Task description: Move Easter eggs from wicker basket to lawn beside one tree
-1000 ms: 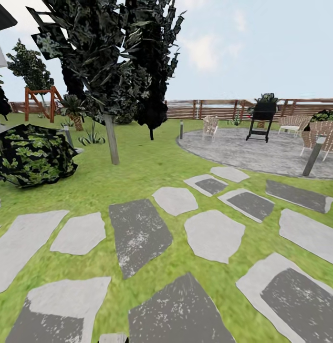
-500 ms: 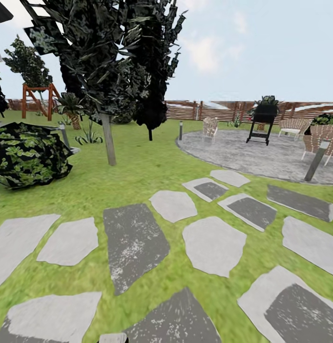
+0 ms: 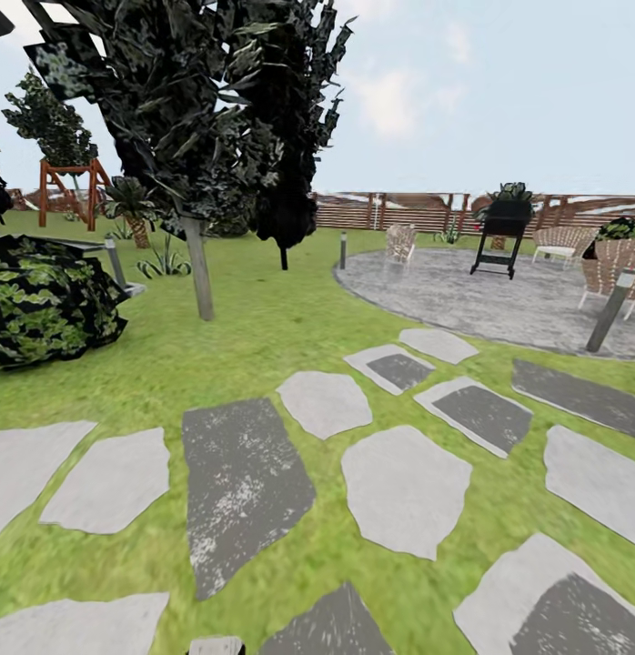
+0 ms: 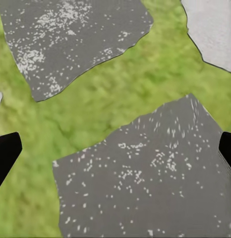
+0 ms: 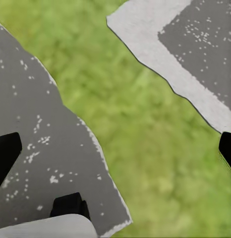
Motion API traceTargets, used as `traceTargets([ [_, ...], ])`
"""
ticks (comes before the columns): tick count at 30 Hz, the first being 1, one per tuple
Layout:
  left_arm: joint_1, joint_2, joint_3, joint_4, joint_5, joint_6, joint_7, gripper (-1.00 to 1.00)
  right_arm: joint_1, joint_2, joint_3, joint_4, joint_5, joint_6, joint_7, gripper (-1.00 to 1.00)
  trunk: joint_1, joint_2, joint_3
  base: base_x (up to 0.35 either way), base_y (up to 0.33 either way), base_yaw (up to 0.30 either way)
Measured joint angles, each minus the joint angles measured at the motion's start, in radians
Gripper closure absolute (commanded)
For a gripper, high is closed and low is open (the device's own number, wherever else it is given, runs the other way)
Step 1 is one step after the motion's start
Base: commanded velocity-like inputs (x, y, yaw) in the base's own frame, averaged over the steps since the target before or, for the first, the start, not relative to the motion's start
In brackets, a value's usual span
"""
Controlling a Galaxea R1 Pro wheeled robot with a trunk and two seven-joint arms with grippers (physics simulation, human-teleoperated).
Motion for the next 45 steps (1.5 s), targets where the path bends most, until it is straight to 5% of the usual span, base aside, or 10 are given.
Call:
traceTargets([
  [45,0.000,0.000,0.000,0.000,0.000,0.000,0.000,-1.00,0.000,0.000,0.000,0.000,0.000,0.000,0.000,-1.00,0.000,0.000,0.000,0.318,-0.134,0.000],
])
